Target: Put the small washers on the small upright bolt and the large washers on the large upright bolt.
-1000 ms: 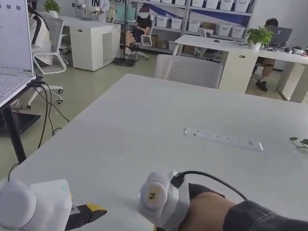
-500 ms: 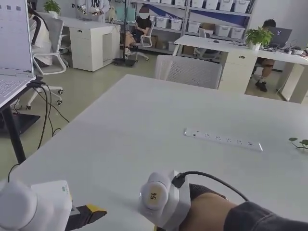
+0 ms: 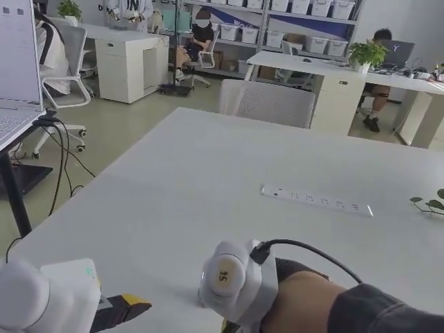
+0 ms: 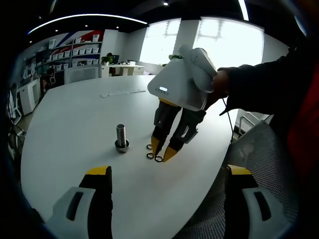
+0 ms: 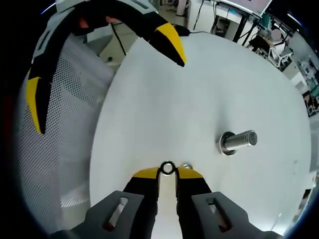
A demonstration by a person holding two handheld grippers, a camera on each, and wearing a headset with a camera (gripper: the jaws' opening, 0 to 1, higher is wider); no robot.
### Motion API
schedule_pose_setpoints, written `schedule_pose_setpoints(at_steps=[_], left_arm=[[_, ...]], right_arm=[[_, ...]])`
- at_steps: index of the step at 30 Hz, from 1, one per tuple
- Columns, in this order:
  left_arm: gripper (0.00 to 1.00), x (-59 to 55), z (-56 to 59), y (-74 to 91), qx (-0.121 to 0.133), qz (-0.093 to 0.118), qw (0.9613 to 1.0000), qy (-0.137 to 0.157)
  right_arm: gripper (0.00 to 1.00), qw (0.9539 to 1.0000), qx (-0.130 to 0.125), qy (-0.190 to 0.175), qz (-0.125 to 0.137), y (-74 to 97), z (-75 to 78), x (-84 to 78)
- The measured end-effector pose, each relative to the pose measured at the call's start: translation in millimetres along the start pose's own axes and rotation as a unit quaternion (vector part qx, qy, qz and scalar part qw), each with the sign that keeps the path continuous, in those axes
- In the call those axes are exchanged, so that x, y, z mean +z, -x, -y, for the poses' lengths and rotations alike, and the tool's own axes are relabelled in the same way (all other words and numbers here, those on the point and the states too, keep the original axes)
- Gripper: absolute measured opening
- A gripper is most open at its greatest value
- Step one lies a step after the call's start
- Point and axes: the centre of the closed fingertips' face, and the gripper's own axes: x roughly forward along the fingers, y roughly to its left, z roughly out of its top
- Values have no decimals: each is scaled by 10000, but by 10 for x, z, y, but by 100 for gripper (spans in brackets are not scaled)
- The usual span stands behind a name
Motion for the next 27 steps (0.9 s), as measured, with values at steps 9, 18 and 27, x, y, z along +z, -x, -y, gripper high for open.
schedule_pose_setpoints(at_steps=[9, 18, 27], left_arm=[[94, 37, 23, -27, -49, 21, 10000, -60], [94, 72, 67, -57, -128, 31, 9998, -123], [94, 90, 72, -86, -192, 12, 9997, -175]], right_arm=[[13, 9998, -91, -132, 97, 191, -41, -80], [13, 9990, -220, -354, 187, 364, -80, -212], [13, 9975, -439, -520, 202, 577, -56, -368]])
